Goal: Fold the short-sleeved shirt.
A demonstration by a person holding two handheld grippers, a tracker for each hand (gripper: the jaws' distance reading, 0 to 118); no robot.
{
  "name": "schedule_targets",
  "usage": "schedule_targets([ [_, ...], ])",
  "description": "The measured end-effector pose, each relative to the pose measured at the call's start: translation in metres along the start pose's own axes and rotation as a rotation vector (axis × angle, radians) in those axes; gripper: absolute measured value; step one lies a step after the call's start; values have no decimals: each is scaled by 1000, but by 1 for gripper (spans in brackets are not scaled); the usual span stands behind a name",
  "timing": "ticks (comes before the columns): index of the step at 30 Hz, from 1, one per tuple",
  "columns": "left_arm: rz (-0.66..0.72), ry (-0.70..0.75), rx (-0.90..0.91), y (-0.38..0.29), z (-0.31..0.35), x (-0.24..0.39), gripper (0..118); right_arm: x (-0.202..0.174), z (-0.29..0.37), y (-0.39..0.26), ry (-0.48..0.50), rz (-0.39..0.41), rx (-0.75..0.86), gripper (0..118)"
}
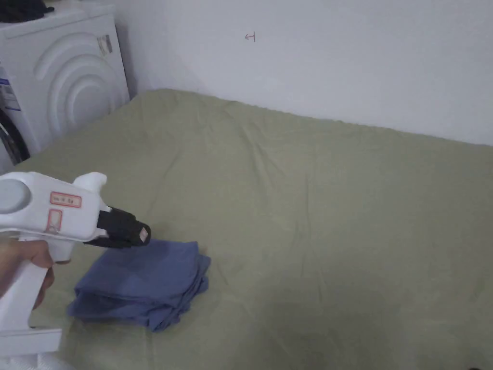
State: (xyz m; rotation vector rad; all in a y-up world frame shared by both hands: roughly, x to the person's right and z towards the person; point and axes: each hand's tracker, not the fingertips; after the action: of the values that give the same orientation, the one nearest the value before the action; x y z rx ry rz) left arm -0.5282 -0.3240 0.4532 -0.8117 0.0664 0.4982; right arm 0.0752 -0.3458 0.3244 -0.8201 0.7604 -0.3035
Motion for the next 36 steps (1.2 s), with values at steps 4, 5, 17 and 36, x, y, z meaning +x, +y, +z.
schedule_targets([
  [4, -185, 53, 27, -39, -8, 111, 7, -24, 25, 11, -149, 124, 125, 0],
  [5, -191, 49, 62, -48, -9, 137, 7, -28, 31, 12, -189, 149, 152, 0],
  [17, -419, 68, 632, -109, 11, 334, 7, -55, 57, -2, -518, 410, 419, 0],
  [36, -365, 150, 678, -100, 14, 329, 7, -57, 90, 8, -586, 456, 531, 0],
])
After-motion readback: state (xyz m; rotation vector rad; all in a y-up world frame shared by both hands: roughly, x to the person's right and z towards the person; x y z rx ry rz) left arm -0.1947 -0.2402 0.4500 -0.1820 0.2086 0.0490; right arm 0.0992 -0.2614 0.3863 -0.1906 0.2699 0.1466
